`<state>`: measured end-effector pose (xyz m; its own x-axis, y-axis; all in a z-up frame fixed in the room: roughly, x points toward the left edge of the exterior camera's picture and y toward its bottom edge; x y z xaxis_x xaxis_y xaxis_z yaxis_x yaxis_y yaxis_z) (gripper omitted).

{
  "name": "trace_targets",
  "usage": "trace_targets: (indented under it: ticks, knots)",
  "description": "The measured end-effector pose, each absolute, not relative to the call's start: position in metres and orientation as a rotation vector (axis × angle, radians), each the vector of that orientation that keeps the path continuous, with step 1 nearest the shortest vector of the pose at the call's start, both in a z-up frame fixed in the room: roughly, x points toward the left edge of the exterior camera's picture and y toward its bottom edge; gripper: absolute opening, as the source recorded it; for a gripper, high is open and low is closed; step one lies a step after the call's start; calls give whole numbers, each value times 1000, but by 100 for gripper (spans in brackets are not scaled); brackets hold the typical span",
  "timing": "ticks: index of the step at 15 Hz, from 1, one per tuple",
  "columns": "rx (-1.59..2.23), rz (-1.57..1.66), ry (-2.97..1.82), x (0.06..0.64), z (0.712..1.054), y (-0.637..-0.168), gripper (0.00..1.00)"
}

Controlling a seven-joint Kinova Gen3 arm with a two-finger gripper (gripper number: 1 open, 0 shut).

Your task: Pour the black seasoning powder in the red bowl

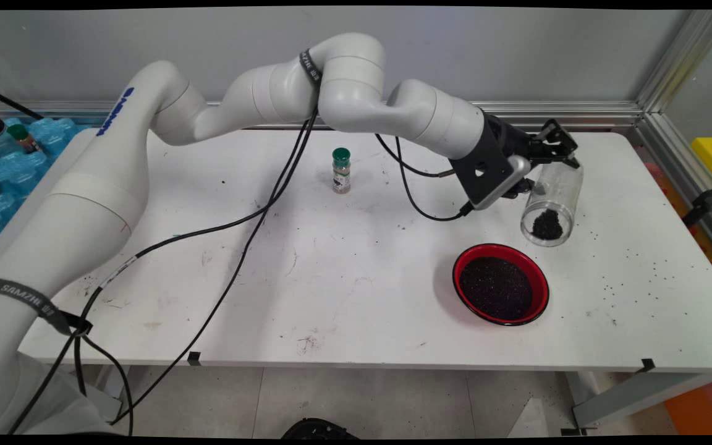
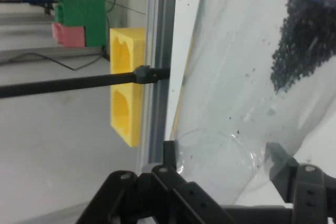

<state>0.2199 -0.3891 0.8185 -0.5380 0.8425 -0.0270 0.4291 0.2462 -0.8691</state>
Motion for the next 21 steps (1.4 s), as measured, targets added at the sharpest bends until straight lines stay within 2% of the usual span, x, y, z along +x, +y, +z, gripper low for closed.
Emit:
trace_targets:
  ticks: [21]
  knots:
    - [-449,822,-2245,243,816,-452,0]
